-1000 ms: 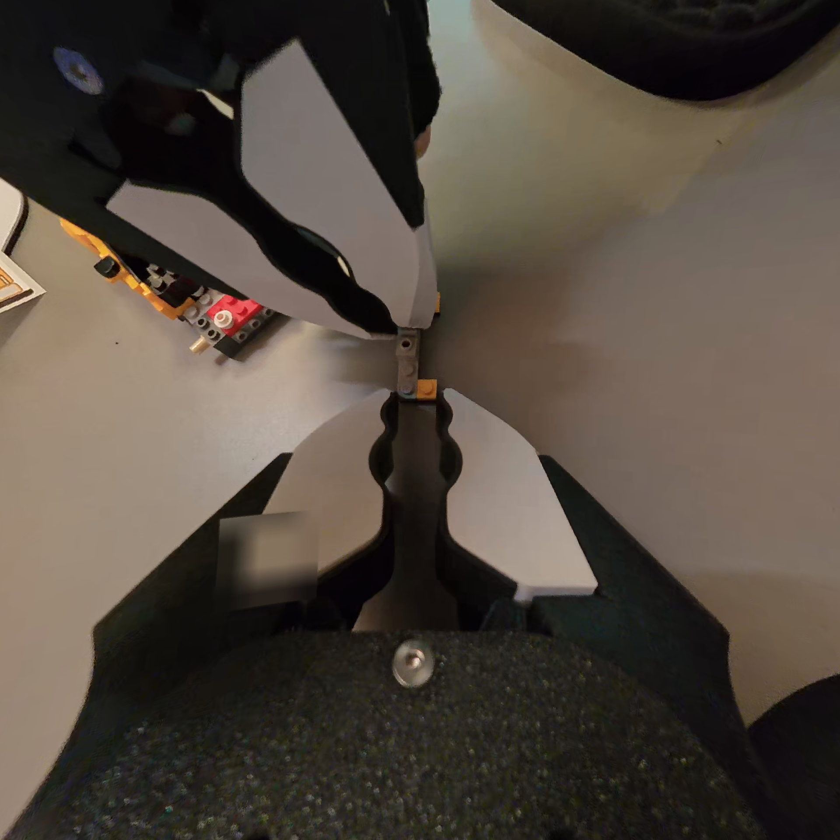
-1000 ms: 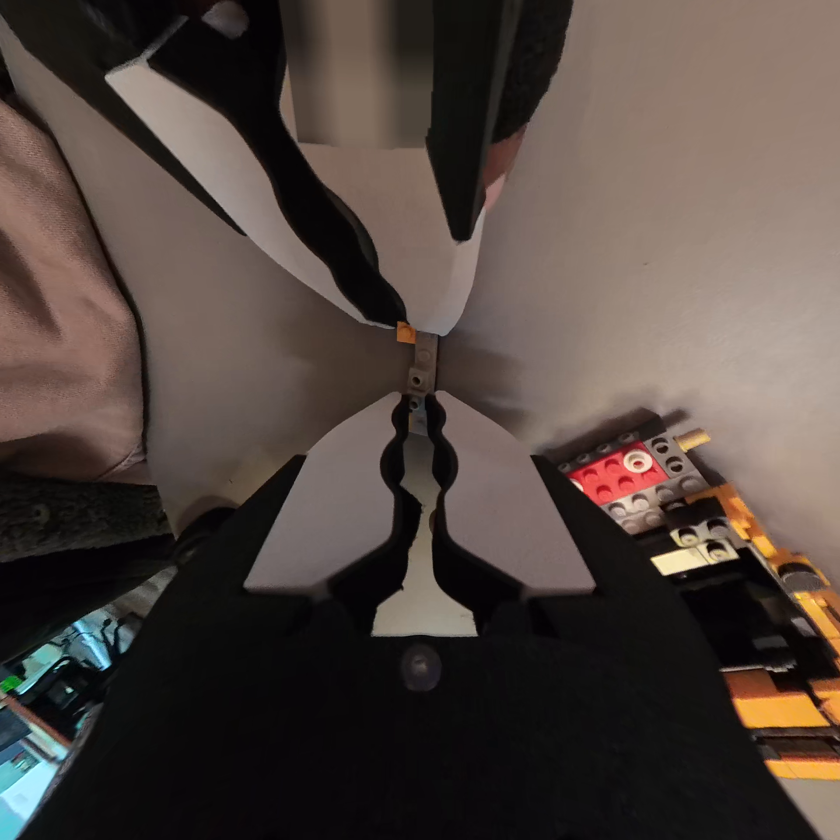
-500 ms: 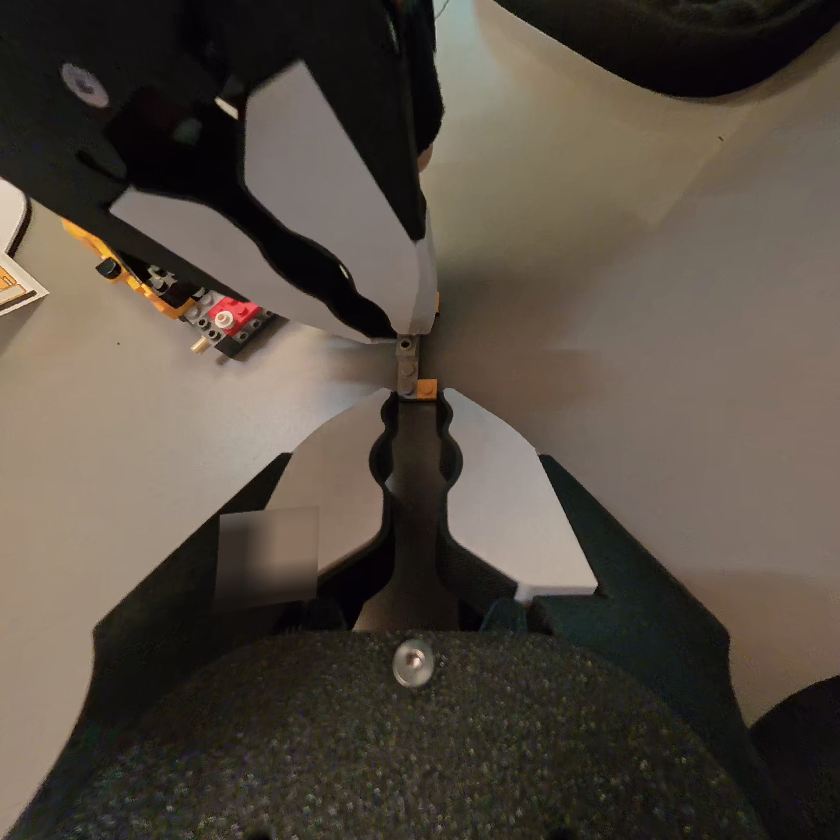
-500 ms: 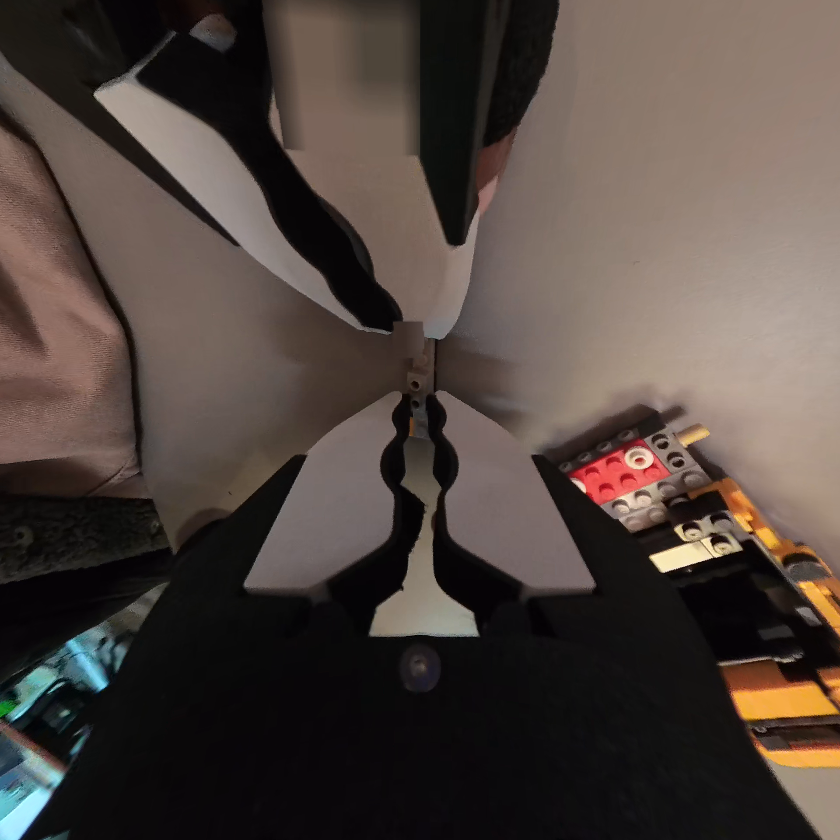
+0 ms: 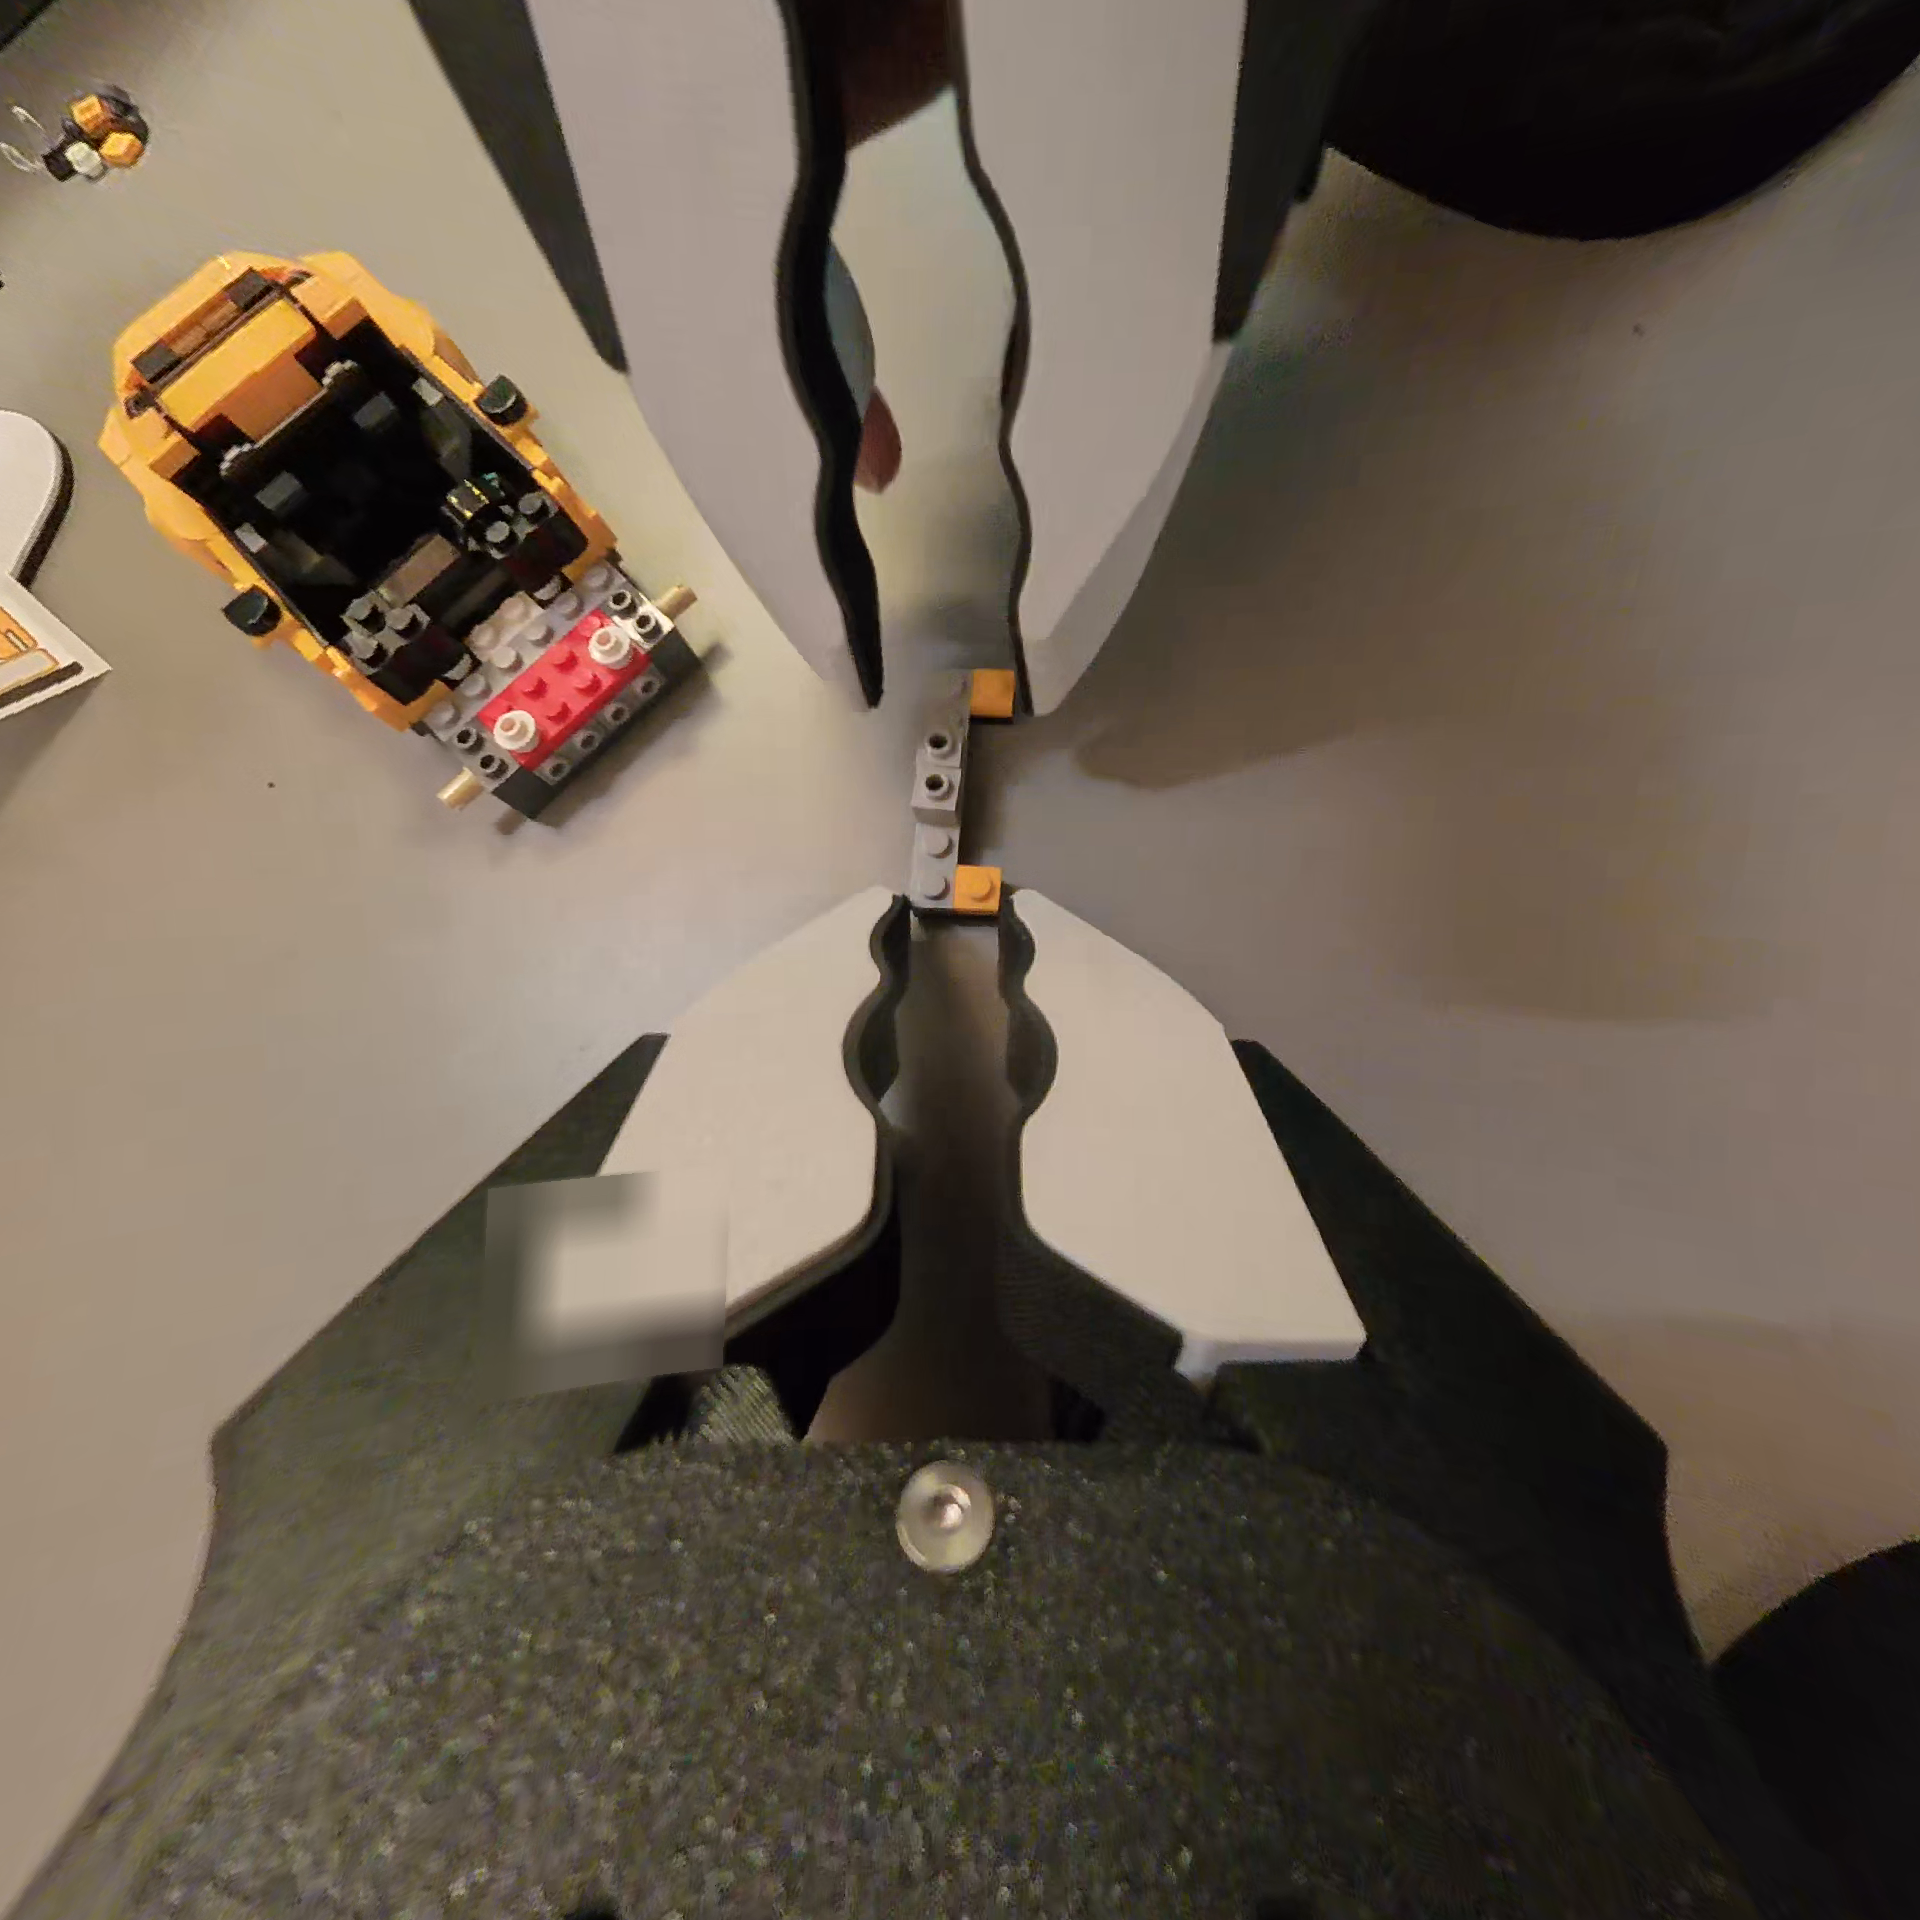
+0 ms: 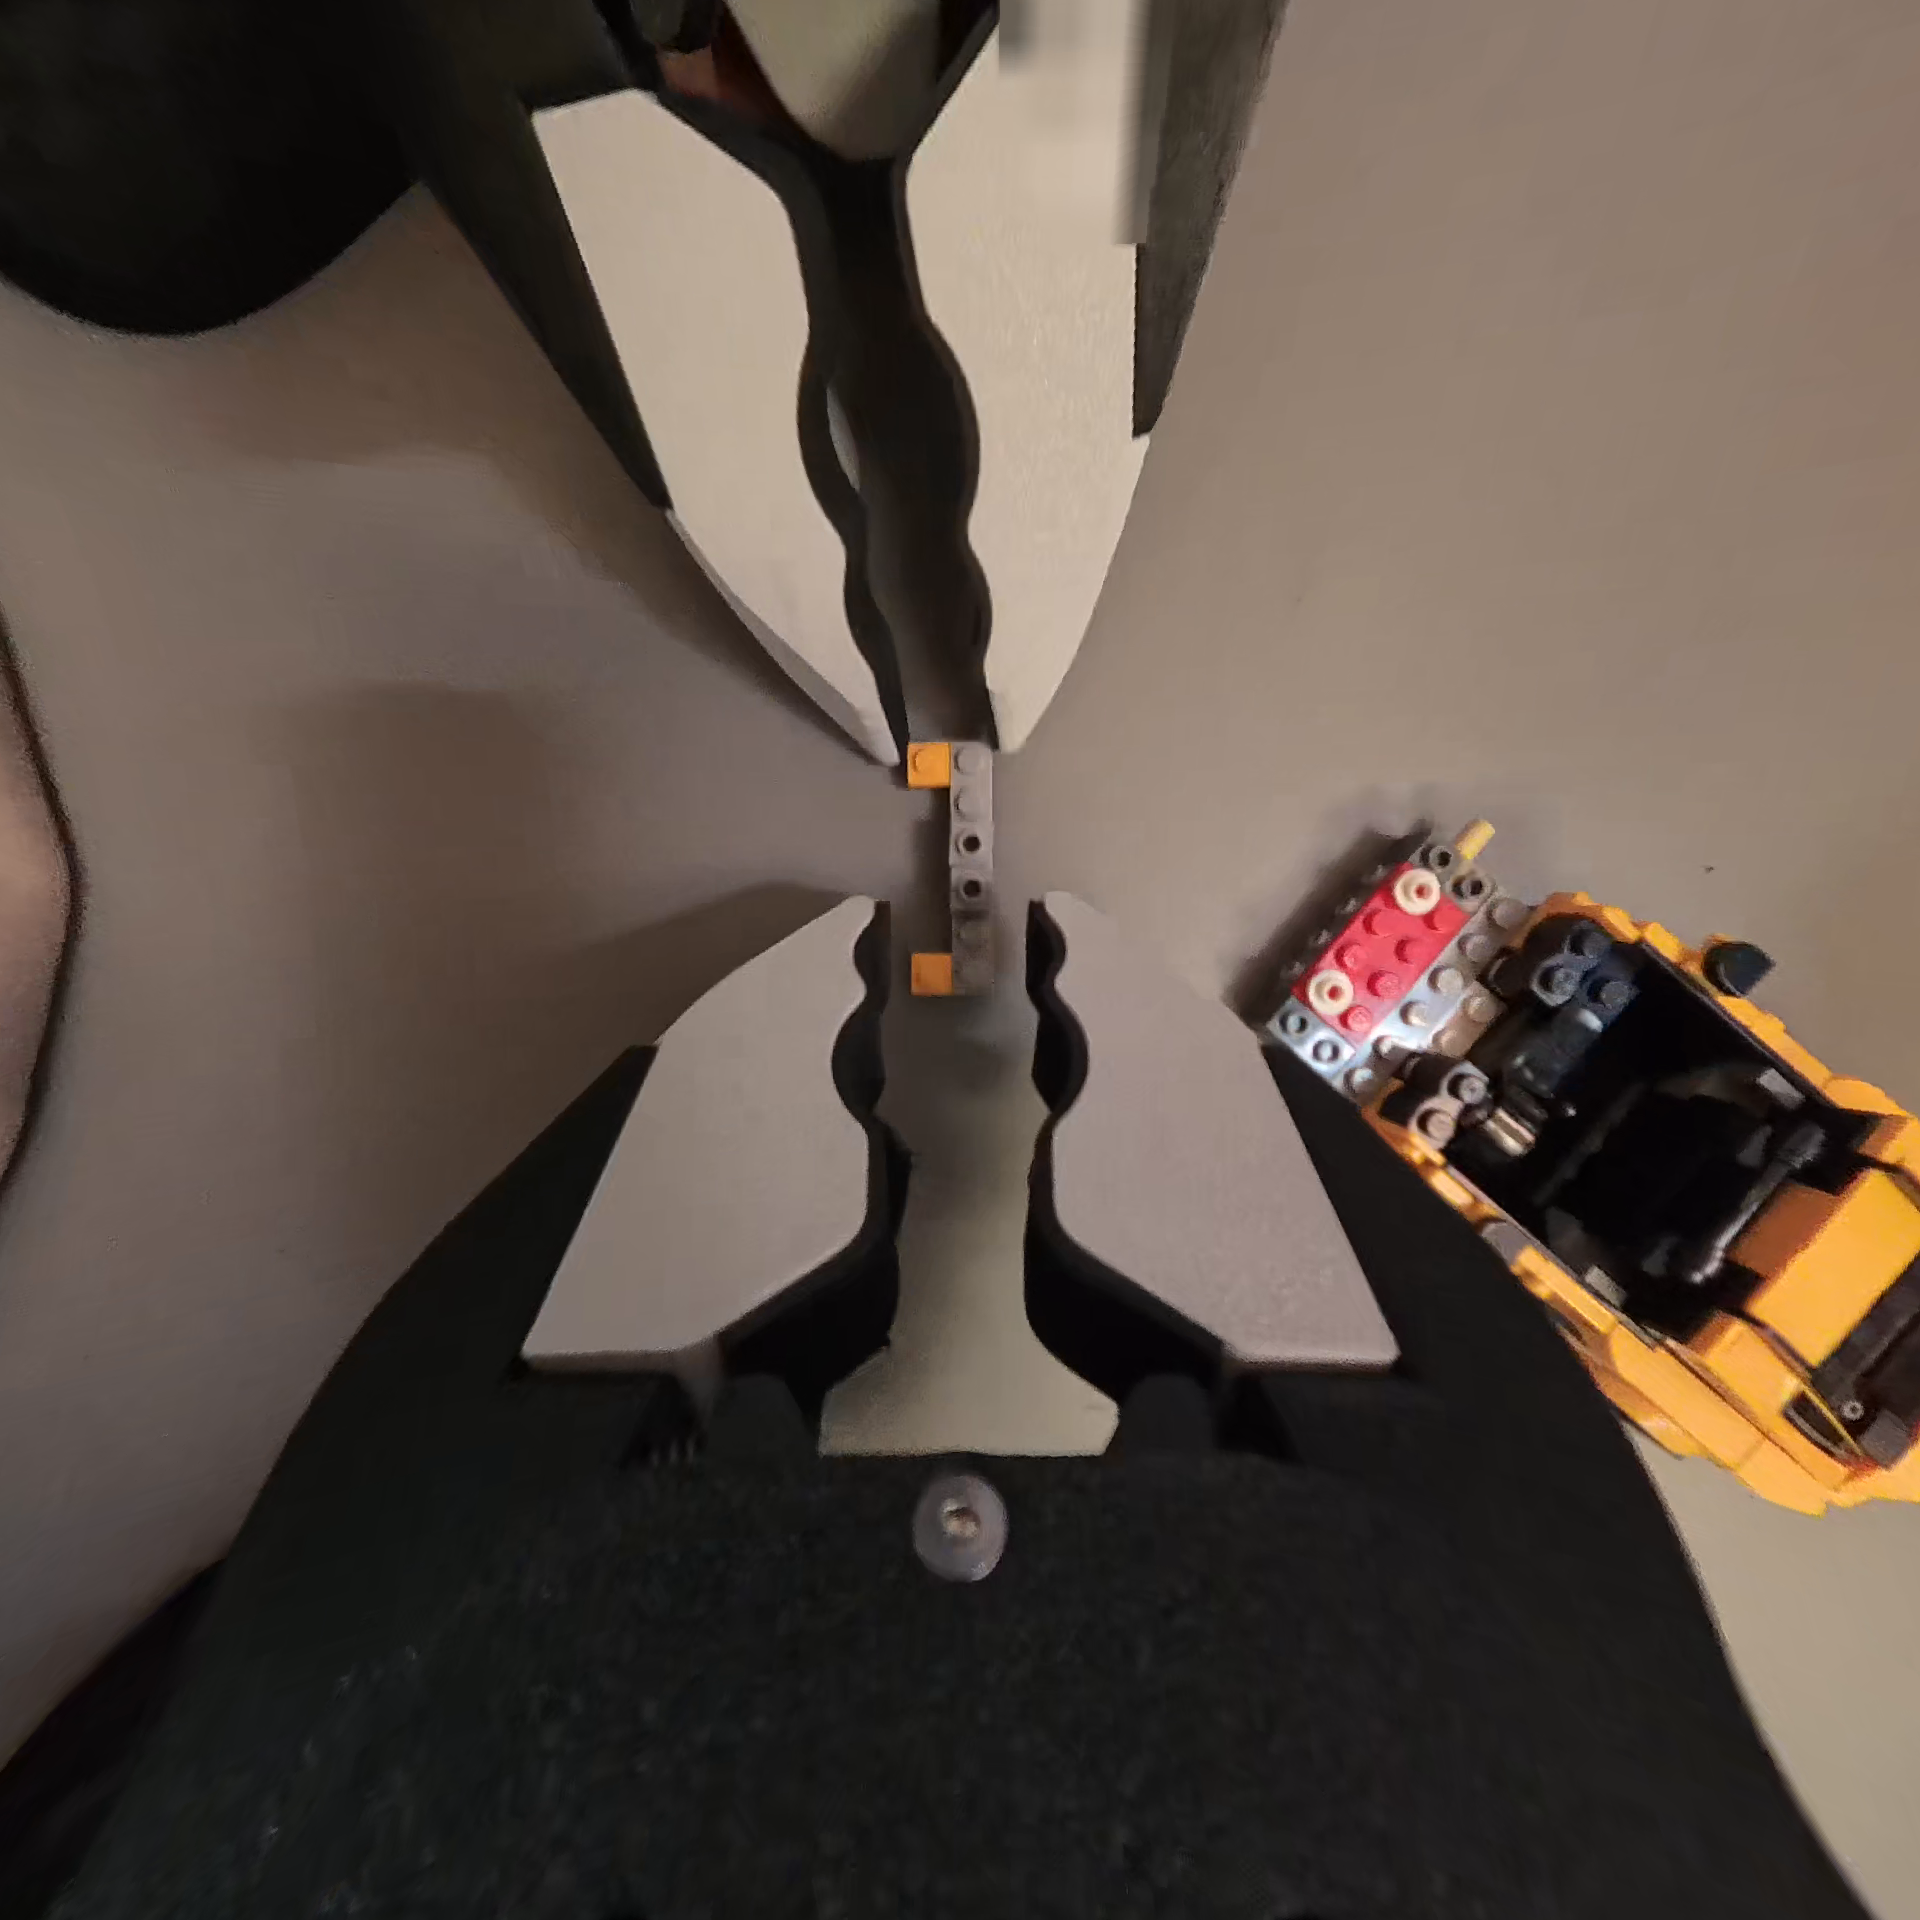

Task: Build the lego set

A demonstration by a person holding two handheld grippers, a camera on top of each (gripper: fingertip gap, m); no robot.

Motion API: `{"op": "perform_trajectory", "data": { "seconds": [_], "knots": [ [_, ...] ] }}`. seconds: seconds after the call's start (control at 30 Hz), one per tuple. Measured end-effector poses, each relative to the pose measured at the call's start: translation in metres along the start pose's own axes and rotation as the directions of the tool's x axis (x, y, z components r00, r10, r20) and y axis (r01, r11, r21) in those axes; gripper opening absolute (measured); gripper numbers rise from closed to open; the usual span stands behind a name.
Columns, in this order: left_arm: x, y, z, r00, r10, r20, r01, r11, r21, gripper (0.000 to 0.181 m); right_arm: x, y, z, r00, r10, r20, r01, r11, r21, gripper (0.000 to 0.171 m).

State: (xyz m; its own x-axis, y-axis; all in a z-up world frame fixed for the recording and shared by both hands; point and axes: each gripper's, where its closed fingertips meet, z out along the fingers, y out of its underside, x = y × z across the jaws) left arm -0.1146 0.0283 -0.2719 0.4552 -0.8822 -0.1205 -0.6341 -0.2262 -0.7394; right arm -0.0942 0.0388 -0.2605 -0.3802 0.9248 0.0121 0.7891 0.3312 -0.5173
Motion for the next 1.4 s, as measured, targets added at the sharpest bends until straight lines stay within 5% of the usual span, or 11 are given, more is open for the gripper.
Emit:
{"op": "perform_trajectory", "data": {
  "seconds": [0.27,1.17,1.4],
  "knots": [
    [0.000,0.000,0.000,1.000,-0.008,-0.001,0.008,1.000,0.003,0.016,0.004,-0.006,0.017,0.996,-0.055,-0.069,0.056,0.998,0.012,0.008],
    [0.000,-0.001,0.000,1.000,-0.010,-0.003,0.010,1.000,0.015,0.016,0.004,-0.001,0.012,0.996,-0.002,-0.086,0.009,0.997,0.071,0.008],
    [0.003,-0.006,0.000,1.000,0.012,-0.015,-0.011,0.999,0.044,0.033,0.000,-0.009,0.003,0.994,0.057,-0.094,-0.042,0.987,0.155,0.007]
  ]
}}
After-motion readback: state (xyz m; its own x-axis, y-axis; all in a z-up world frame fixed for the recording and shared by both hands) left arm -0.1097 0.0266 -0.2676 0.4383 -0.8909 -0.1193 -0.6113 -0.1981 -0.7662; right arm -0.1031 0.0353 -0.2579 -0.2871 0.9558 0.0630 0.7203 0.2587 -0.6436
